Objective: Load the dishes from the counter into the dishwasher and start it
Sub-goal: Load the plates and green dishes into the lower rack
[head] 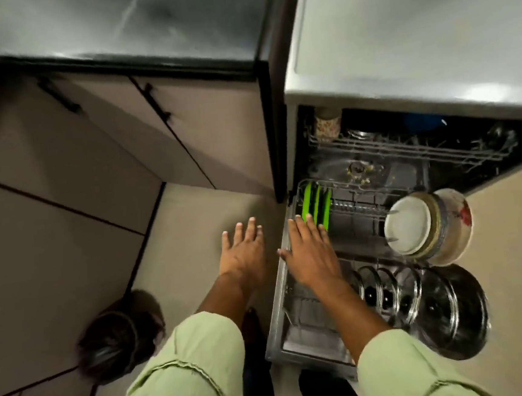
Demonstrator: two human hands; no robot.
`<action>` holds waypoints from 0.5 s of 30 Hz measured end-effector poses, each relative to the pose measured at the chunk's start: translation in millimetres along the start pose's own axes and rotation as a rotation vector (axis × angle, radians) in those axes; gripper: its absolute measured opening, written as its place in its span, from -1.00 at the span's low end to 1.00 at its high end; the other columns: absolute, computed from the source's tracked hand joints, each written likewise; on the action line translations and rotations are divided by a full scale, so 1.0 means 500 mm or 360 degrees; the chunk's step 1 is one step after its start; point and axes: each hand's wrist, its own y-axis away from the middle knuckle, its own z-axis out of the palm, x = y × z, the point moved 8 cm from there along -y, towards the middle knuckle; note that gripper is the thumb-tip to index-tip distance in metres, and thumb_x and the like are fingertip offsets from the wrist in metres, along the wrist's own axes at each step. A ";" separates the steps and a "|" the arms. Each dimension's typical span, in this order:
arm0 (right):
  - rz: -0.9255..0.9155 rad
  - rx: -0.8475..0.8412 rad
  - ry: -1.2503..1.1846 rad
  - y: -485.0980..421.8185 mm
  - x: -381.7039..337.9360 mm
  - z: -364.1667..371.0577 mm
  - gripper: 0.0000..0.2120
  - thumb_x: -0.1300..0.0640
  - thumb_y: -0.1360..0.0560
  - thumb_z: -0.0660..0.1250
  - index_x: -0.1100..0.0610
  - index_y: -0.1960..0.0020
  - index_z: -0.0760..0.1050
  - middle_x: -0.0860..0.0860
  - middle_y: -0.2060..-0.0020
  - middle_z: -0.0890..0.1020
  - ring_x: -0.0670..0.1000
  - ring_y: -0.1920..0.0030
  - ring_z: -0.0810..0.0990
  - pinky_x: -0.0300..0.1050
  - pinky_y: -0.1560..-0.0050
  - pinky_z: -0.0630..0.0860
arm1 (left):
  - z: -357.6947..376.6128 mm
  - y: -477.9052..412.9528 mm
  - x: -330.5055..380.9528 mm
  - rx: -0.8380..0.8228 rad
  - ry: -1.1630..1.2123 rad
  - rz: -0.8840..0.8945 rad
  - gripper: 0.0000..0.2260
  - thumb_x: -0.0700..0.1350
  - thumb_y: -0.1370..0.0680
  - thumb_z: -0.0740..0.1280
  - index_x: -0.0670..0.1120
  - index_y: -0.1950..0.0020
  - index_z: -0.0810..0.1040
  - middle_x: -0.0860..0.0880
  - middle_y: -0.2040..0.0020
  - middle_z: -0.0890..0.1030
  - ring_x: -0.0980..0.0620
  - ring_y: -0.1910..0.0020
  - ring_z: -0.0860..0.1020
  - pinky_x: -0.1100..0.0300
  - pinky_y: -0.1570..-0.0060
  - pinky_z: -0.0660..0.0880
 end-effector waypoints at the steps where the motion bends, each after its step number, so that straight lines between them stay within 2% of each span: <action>1: -0.0058 0.0007 0.0009 0.017 -0.024 -0.024 -0.32 -0.18 -0.64 0.06 0.15 -0.60 -0.07 0.10 -0.59 -0.03 0.10 -0.58 -0.16 0.08 -0.56 -0.14 | -0.021 0.031 -0.011 0.0025 0.0018 -0.0034 -0.36 0.03 -0.66 0.12 -0.11 -0.63 -0.12 -0.08 -0.63 -0.20 -0.14 -0.60 -0.17 -0.17 -0.54 -0.15; 5: -0.0291 0.0130 0.0065 0.076 -0.132 -0.129 -0.29 -0.28 -0.61 -0.11 0.15 -0.59 0.02 0.09 -0.59 0.06 0.08 -0.59 -0.09 0.08 -0.55 -0.14 | -0.119 0.155 -0.072 0.0239 0.0115 -0.0178 -0.36 0.08 -0.67 0.10 -0.09 -0.63 -0.11 -0.09 -0.63 -0.16 -0.13 -0.60 -0.15 -0.16 -0.54 -0.16; 8: -0.0459 0.0245 0.0107 0.087 -0.214 -0.197 -0.05 -0.43 -0.45 -0.40 0.14 -0.58 0.08 0.10 -0.57 0.12 0.08 -0.58 -0.04 0.09 -0.55 -0.11 | -0.198 0.231 -0.152 0.0438 0.0167 -0.0324 -0.37 0.12 -0.67 0.07 -0.08 -0.63 -0.10 -0.09 -0.63 -0.14 -0.13 -0.61 -0.13 -0.17 -0.54 -0.14; 11: -0.0625 0.0339 0.0140 0.085 -0.319 -0.273 0.17 -0.49 -0.28 -0.61 0.16 -0.57 0.12 0.12 -0.56 0.16 0.10 -0.58 -0.01 0.12 -0.53 -0.11 | -0.273 0.316 -0.267 0.0659 0.0190 -0.0477 -0.38 0.14 -0.67 0.06 -0.08 -0.63 -0.08 -0.08 -0.64 -0.11 -0.13 -0.61 -0.09 -0.18 -0.54 -0.10; 13: -0.0646 0.0308 0.0179 0.075 -0.354 -0.297 0.18 -0.50 -0.26 -0.62 0.15 -0.58 0.11 0.12 -0.56 0.15 0.11 -0.58 -0.02 0.11 -0.53 -0.11 | -0.297 0.337 -0.316 0.0707 0.0226 -0.0514 -0.37 0.15 -0.66 0.05 -0.07 -0.64 -0.08 -0.07 -0.64 -0.11 -0.12 -0.61 -0.09 -0.18 -0.54 -0.10; 15: -0.0708 0.0361 0.0217 0.079 -0.392 -0.325 0.05 -0.48 -0.35 -0.47 0.13 -0.58 0.10 0.11 -0.57 0.14 0.10 -0.58 -0.03 0.10 -0.53 -0.13 | -0.308 0.360 -0.360 0.0749 0.0256 -0.0569 -0.37 0.15 -0.66 0.07 -0.06 -0.64 -0.06 -0.07 -0.64 -0.10 -0.12 -0.61 -0.08 -0.17 -0.53 -0.10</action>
